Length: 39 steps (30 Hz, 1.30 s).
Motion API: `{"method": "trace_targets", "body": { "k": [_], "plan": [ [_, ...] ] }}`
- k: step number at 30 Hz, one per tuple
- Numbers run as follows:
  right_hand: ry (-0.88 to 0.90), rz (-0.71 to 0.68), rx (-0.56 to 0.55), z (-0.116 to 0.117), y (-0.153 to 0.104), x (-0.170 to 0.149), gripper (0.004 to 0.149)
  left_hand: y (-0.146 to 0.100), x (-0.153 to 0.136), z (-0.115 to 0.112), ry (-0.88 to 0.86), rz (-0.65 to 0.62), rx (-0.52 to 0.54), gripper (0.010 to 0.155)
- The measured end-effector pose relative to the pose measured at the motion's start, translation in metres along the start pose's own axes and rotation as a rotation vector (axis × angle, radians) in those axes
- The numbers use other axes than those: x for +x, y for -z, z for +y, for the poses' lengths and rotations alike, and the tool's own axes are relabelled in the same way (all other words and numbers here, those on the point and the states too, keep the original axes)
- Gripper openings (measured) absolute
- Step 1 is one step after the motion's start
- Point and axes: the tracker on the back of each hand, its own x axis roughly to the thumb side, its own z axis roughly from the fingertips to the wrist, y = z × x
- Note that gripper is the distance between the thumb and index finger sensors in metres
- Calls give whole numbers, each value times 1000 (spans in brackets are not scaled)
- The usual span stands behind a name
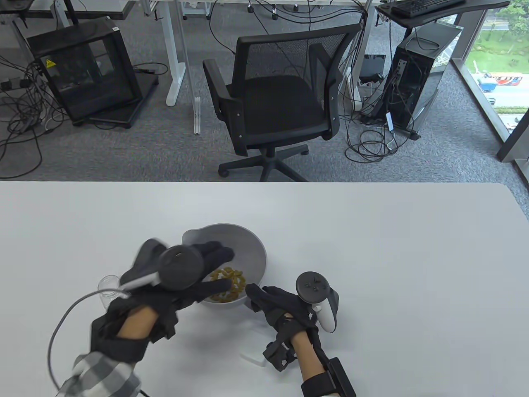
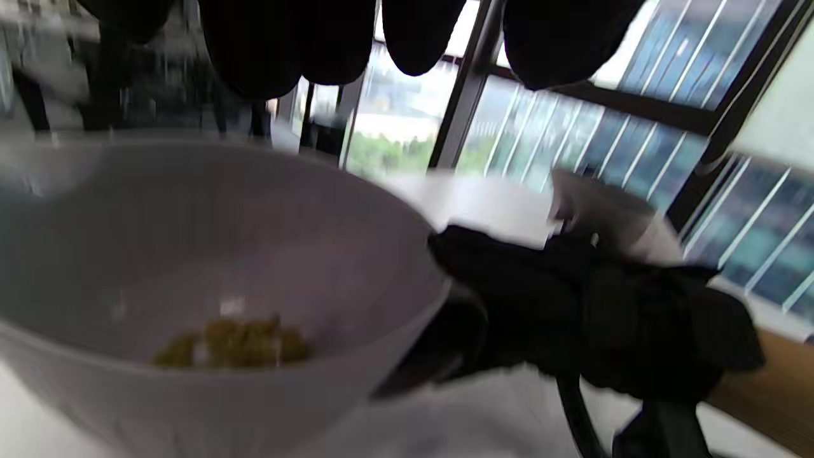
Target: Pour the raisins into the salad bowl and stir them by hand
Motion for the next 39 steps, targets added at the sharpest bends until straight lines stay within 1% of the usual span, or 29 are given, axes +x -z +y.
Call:
{"method": "trace_targets", "body": {
  "k": [1,3,5,7,11,12,15,17,18,19,20,21,22,23,24,25,26,27,28,29,30,31,32,33,34,35,37,38,39],
  "plan": [
    [-5,-1,-6,0,0,0,56,35,-8,-3,-49,143,-184,68],
    [-8,-2,-4,0,0,0,56,74,-16,-13,-78,306,-339,67],
    [-11,-5,-1,0,0,-1,56,97,-26,-22,-79,391,-380,68],
    [-3,-4,-4,1,0,-1,56,117,-34,-28,-98,387,-364,69],
    [-6,-3,-4,2,0,-1,56,137,-48,-40,-197,393,-377,70],
    [-5,-2,-3,2,0,-1,56,139,-49,-42,-223,374,-387,70],
    [-8,0,-3,2,0,0,56,143,-47,-52,-439,175,-449,66],
    [-6,0,-6,2,0,-1,57,141,-45,-53,-477,116,-473,52],
    [-7,-2,-2,2,-1,-1,57,140,-46,-55,-480,124,-507,51],
    [-8,-3,-1,2,-1,-1,57,137,-48,-54,-438,164,-508,50],
    [-7,-4,-1,2,-1,-2,57,135,-52,-56,-389,229,-527,49],
    [-4,-3,0,2,-1,-1,57,133,-57,-58,-297,354,-559,51],
    [-4,-2,0,2,-1,-1,57,132,-59,-57,-223,431,-560,52],
    [-11,0,-4,3,-1,0,57,132,-62,-55,-129,497,-531,52],
    [-15,3,-12,3,-1,0,57,134,-61,-53,-123,475,-470,58],
    [-13,3,-10,3,-1,0,57,137,-57,-51,-145,414,-465,64],
    [-10,1,-8,3,-1,0,57,136,-55,-51,-206,355,-452,68],
    [-7,0,-5,3,-1,-1,57,138,-52,-52,-286,269,-415,66],
    [-5,0,-4,3,-1,-1,57,139,-50,-53,-362,209,-404,64],
    [-5,0,-4,3,-1,-1,57,140,-47,-55,-425,159,-435,61],
    [-13,2,-6,3,-1,0,57,139,-46,-60,-459,149,-500,56],
    [-15,3,-4,3,-1,0,57,138,-48,-63,-444,191,-532,53],
    [-19,-7,10,2,-1,-1,57,136,-52,-63,-341,344,-554,51],
    [-23,-4,6,2,-1,-1,57,135,-56,-64,-250,440,-563,52],
    [-16,-5,-4,2,-1,-1,57,134,-61,-61,-113,578,-556,51],
    [-10,-4,2,2,-1,0,57,134,-62,-58,-96,579,-519,51],
    [-53,-9,-15,2,-1,2,57,136,-57,-54,-174,529,-456,58],
    [-60,-11,-17,2,-1,2,57,137,-54,-52,-196,468,-421,61],
    [-47,-10,-8,3,-1,1,57,139,-51,-52,-258,317,-382,61]
  ]
}}
